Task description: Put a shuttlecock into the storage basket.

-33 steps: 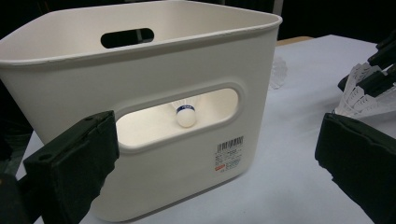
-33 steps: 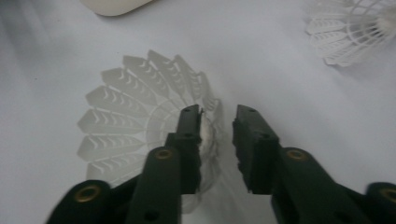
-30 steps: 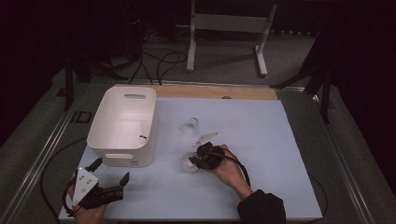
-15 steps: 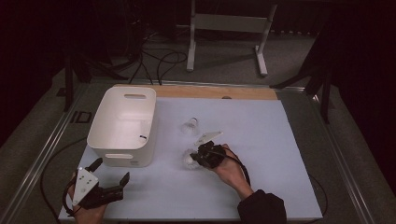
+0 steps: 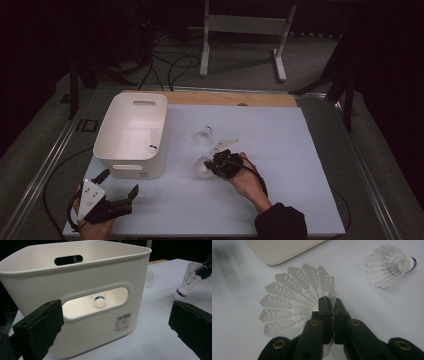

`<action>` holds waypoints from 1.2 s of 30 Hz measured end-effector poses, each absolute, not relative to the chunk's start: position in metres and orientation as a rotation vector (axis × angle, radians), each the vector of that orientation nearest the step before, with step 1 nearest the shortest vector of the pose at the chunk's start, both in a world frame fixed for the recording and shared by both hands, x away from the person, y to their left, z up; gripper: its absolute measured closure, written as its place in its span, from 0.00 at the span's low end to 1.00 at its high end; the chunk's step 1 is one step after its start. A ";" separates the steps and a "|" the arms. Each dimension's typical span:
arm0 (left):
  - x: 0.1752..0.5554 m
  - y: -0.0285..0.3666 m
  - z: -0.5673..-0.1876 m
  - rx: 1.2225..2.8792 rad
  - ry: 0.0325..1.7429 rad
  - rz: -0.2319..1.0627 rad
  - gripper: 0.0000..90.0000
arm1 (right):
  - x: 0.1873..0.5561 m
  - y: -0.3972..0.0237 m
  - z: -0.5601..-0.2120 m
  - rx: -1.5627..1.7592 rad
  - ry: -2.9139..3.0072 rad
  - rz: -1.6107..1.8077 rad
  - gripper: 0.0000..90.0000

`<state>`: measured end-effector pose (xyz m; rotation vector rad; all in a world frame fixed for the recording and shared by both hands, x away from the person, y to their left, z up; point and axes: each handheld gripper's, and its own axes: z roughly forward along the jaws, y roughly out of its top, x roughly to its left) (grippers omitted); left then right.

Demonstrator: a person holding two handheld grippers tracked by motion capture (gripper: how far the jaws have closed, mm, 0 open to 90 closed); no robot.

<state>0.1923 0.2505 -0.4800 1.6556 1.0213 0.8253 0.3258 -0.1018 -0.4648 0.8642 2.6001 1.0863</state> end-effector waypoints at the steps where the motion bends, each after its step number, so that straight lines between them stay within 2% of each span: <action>1: 0.192 0.250 -0.480 1.655 1.022 0.825 0.00 | 0.326 -0.102 -0.464 0.864 2.596 1.084 0.98; 36: 0.192 0.251 -0.480 1.655 1.022 0.827 0.00 | 0.329 -0.093 -0.438 0.841 2.537 1.169 0.98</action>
